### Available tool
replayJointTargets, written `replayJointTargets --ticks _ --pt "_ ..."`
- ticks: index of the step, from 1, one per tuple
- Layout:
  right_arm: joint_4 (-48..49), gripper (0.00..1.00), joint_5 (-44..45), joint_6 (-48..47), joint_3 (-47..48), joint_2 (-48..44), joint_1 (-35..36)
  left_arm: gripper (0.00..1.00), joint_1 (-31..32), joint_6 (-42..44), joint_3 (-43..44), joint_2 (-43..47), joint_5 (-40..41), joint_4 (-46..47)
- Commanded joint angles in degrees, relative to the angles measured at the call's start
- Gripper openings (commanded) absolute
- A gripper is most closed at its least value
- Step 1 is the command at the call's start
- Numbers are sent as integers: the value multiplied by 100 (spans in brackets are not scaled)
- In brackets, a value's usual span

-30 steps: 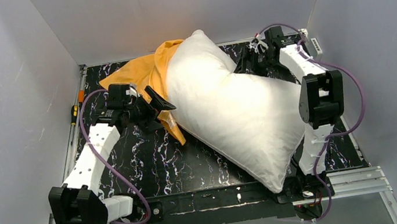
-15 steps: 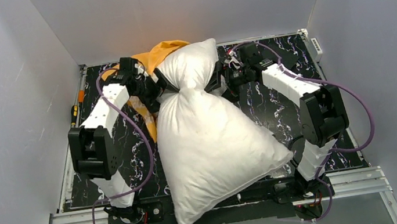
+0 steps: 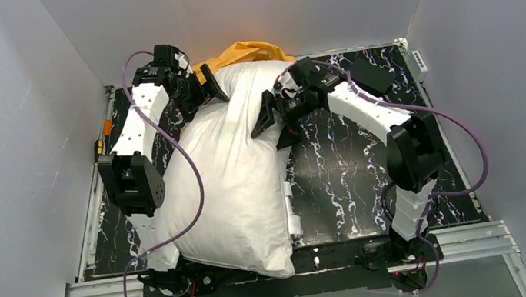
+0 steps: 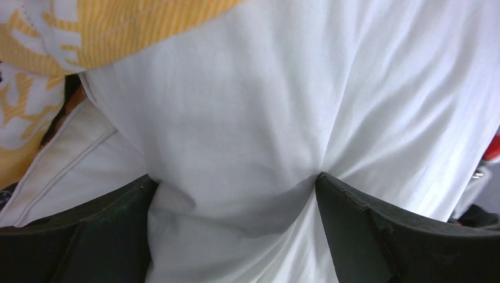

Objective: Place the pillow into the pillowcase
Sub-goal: Stuff the pillow into the pillowcase.

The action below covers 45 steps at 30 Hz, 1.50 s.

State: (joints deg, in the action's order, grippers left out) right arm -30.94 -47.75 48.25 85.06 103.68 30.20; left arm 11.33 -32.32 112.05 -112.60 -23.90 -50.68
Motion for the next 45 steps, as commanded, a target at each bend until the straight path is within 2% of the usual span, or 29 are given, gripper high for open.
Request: replayJointTargets --ticks 1,3,5,12,21,25,28,31,32,33,36,38,42,45 --pt "-1986 98 712 -2380 1860 310 155 92 80 208 87 898 -361 -1141" --pt "-2439 98 1270 -2825 2350 321 131 93 -3 262 -29 1123 -357 -1326" --pt "-2454 98 1620 -3033 2473 198 38 93 -49 324 -134 1310 -385 -1521" --pt "-1342 98 2088 -2911 2126 -138 -884 93 -52 300 -754 2069 -893 -1615" --pt "-37 98 2176 -2220 2915 1259 -1934 94 33 -54 -1406 2780 -1048 -1609" --pt "303 98 1955 -1877 3114 1922 -2191 98 607 -112 -1059 2656 -479 -1639" --pt "563 98 1650 -1621 3061 2273 -2338 98 1453 -18 -206 2132 494 -1817" --pt "923 97 1284 -1409 3049 2508 -2386 98 2202 200 944 1191 1630 -2190" --pt "1041 95 1114 -1331 3041 2550 -2375 98 2409 303 1363 882 2060 -2324" --pt "1240 89 915 -1201 2995 2586 -2352 98 2576 407 1796 556 2541 -2434" --pt "1726 57 324 -900 2699 2517 -2211 98 2903 688 2928 -256 3490 -2492" --pt "2113 43 82 -735 2287 2237 -2046 98 3008 811 3220 -595 3849 -2266" --pt "3412 34 -280 4 1170 1464 -1726 98 3032 1078 2752 -700 4386 -1135" --pt "4531 31 -538 850 389 1104 -1518 98 3024 1688 2331 -750 4468 -202"
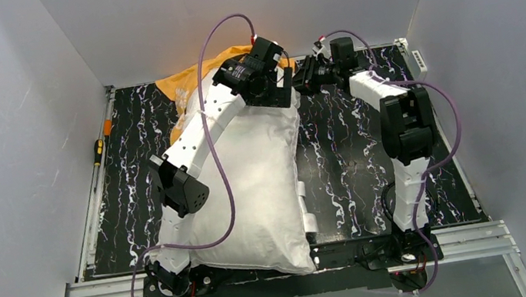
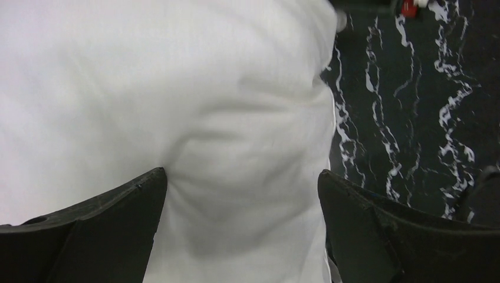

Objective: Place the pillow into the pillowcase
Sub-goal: Stuff the pillow into the pillowcase.

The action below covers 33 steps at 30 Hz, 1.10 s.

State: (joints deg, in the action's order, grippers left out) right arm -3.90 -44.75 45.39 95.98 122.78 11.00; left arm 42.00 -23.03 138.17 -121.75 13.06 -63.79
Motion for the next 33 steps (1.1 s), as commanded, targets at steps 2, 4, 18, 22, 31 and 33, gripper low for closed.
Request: replayJointTargets --ticks 2,4,18,22,31,33 --pt "2775 29 -950 2025 -1056 -959 507 98 -34 1038 -244 -18 847 1345" --pt "3432 29 -1021 2610 -1219 -1030 637 98 -26 1301 -223 -146 692 1675" --pt "3739 60 -1046 3078 -1244 -1165 700 0 -479 956 -1491 112 1186 2247" --pt "368 91 11 170 -571 -1424 295 0 -938 307 -1844 572 972 2095" --pt "-785 96 1741 -858 333 -550 -12 0 -1543 -502 -3025 1675 -107 2557" --pt "-801 94 1793 -924 636 -128 10 0 -1627 -655 -3118 1743 -285 2564"
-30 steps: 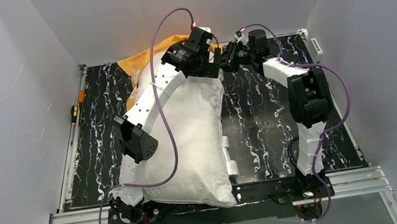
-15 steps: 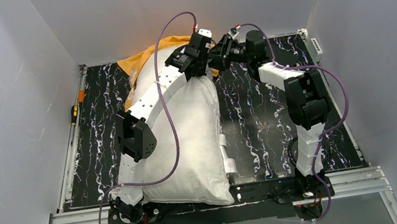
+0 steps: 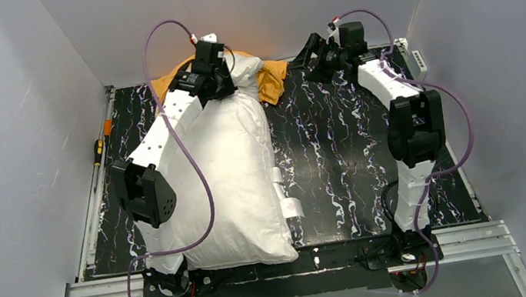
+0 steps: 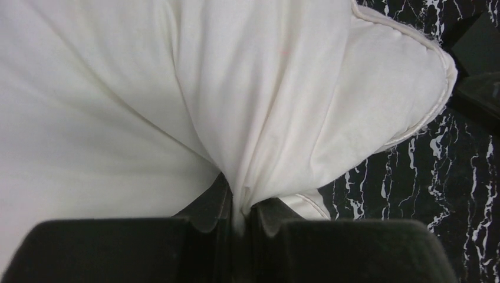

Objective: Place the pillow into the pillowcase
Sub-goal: Stuff the pillow into the pillowcase.

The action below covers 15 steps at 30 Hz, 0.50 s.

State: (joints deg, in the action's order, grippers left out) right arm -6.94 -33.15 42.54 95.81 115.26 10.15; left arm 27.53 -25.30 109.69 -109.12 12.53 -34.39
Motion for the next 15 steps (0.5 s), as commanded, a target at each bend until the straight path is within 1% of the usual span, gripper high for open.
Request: replayJointTargets --ticks 1,3,6,10,11,13,14,15 --pt "-454 93 649 -642 781 833 118 0 -208 -476 -294 498 -313 -375" --pt "-421 90 689 -697 1170 1266 202 0 -229 -502 -311 522 -447 -388" --pt "-582 89 695 -835 1940 2027 450 0 -247 -502 -325 560 -552 -434" --pt "-811 89 869 -889 2902 2778 734 0 -286 -485 -350 643 -612 -484" --pt "-914 87 919 -865 3107 2954 767 0 -298 -489 -365 671 -616 -495" --pt "-1050 80 1012 -775 3394 3208 807 0 -324 -514 -405 728 -624 -490" --pt "-1039 73 1022 -714 3430 3284 812 0 -339 -519 -407 752 -627 -490" --pt "-930 62 983 -661 3378 3324 819 0 -351 -521 -407 778 -638 -490"
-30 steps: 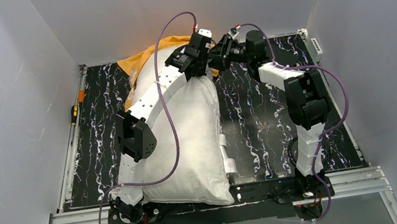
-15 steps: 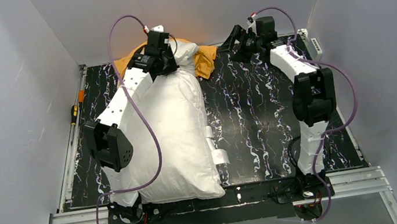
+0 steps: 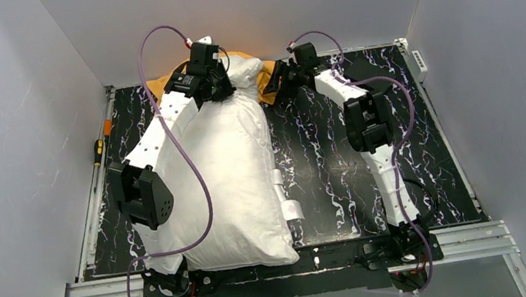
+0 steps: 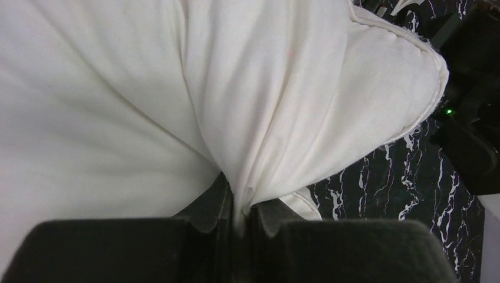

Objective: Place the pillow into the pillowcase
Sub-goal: Stuff the pillow into the pillowcase.

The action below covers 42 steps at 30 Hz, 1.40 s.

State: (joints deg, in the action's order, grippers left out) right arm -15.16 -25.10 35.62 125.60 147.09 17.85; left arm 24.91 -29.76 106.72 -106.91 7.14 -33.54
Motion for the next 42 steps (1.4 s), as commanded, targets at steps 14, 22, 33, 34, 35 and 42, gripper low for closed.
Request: replayJointTargets --ticks 14,22,33,34,35,42 --pt "-282 1 -876 -128 -2105 -2017 -209 0 -178 103 -1 690 -250 -889" --pt "-1720 1 -1057 -917 -4461 -4209 -307 0 -162 -81 -123 733 -1134 -1188" --pt "-3378 69 43 -1961 -4322 -5115 -352 0 -161 -488 -724 955 -2438 -1287" --pt "-3377 74 33 -1962 -4118 -5006 -352 0 -156 -517 -780 973 -2585 -1232" --pt "-3312 75 -41 -1914 -3943 -4899 -349 0 -160 -536 -825 983 -2687 -1200" --pt "-2743 60 -324 -1667 -2900 -3956 -51 0 -155 -443 -889 1090 -2839 -1163"
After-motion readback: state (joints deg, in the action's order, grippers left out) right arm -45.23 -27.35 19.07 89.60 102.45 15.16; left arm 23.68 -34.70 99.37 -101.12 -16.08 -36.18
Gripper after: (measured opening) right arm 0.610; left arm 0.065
